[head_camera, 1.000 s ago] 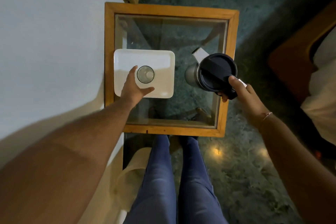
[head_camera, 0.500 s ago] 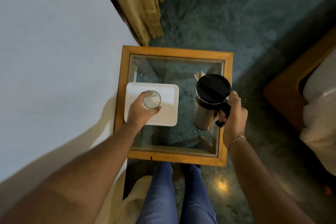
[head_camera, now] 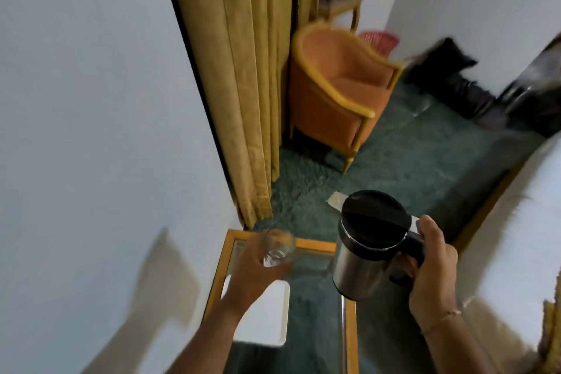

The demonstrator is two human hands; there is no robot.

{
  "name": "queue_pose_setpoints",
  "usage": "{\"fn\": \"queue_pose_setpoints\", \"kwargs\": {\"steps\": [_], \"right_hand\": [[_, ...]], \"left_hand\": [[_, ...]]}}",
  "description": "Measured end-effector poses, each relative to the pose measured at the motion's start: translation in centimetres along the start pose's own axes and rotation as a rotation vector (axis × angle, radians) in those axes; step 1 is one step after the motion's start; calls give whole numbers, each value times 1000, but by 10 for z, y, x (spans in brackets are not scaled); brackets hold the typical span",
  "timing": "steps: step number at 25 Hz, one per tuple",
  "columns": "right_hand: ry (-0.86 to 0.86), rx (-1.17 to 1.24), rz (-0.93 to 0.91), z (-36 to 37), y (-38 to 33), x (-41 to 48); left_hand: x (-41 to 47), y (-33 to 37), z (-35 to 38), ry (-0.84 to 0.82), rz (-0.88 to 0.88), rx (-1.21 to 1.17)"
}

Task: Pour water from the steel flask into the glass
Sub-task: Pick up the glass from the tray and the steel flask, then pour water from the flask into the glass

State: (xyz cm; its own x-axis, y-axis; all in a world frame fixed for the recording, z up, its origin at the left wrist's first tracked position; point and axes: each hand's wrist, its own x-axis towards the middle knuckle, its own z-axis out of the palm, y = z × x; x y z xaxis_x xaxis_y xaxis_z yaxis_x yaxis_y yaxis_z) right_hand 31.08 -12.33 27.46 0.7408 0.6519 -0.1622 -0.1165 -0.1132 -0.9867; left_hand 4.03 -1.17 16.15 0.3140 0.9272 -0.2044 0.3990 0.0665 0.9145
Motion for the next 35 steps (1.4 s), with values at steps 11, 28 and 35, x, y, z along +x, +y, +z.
{"fn": "queue_pose_setpoints", "kwargs": {"steps": [11,28,35], "right_hand": [[-227,73,-388,16,-316,-1],[-249,-861,-979,64,-501,-65],[-243,-1146,-1202,83,-539,-91]], "left_hand": [[-13,268,-92,-9,465,-169],[-52,373,-117,-31,642,-116],[-55,379,-117,-23,673,-121]]}}
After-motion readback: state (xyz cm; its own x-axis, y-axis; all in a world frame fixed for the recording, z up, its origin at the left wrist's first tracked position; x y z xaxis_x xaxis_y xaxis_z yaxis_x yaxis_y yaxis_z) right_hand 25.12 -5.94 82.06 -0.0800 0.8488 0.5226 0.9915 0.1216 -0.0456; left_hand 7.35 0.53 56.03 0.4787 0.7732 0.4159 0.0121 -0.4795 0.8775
